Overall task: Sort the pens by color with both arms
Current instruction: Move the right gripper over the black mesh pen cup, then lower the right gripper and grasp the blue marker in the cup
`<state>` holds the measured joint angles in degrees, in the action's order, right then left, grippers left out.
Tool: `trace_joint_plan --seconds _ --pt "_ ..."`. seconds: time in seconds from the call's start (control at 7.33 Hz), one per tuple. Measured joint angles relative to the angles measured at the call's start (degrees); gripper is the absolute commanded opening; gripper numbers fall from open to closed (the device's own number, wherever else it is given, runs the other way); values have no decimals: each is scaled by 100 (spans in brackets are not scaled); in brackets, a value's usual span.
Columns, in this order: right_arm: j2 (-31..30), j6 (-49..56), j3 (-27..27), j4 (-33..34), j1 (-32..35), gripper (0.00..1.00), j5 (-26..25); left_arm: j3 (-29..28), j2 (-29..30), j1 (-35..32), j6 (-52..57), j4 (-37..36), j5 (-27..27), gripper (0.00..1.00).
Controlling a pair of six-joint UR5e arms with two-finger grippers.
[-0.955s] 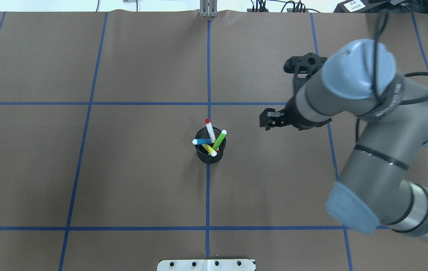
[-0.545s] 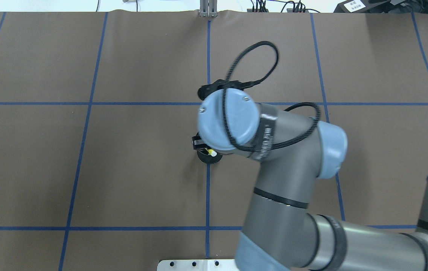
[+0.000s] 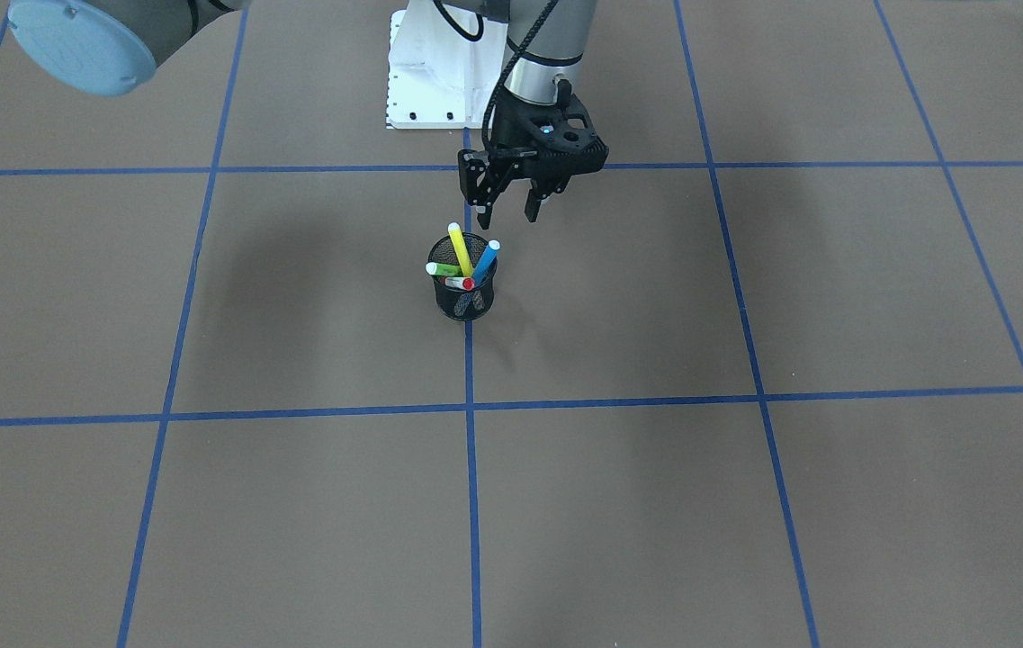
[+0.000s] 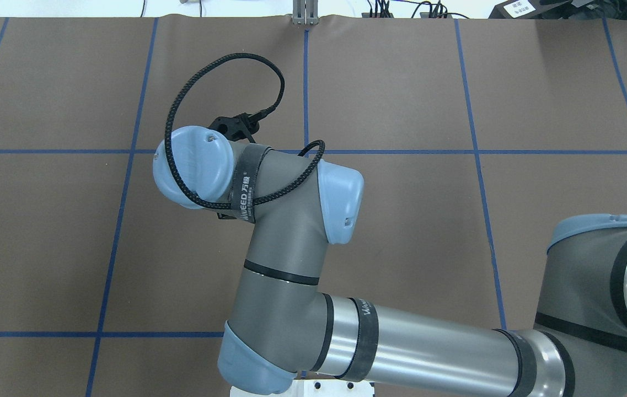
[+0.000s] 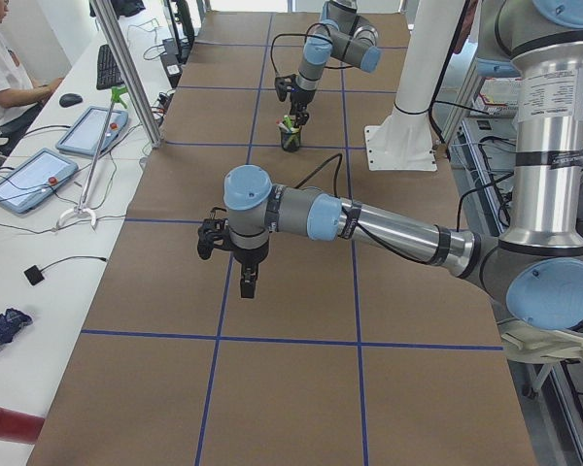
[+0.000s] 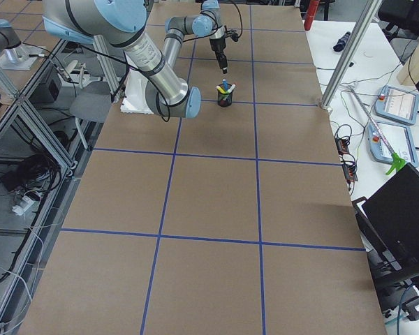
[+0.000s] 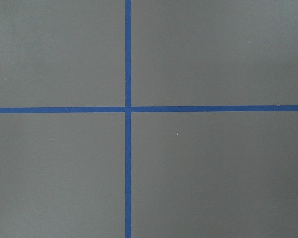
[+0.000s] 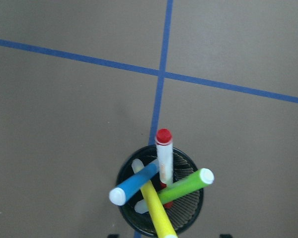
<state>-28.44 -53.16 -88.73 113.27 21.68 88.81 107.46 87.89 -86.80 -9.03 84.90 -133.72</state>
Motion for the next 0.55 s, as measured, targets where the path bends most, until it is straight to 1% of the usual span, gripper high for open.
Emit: trace_joint_plan --seconds 0.14,0.41,0.55 --pt "36 187 147 -49 4 67 -13 2 0 -1 -2 0 -3 100" --pt "-117 272 243 -315 5 65 0 0 0 -3 -2 0 -4 100" --pt "-164 281 281 -381 4 62 2 0 0 -3 -2 0 -4 100"
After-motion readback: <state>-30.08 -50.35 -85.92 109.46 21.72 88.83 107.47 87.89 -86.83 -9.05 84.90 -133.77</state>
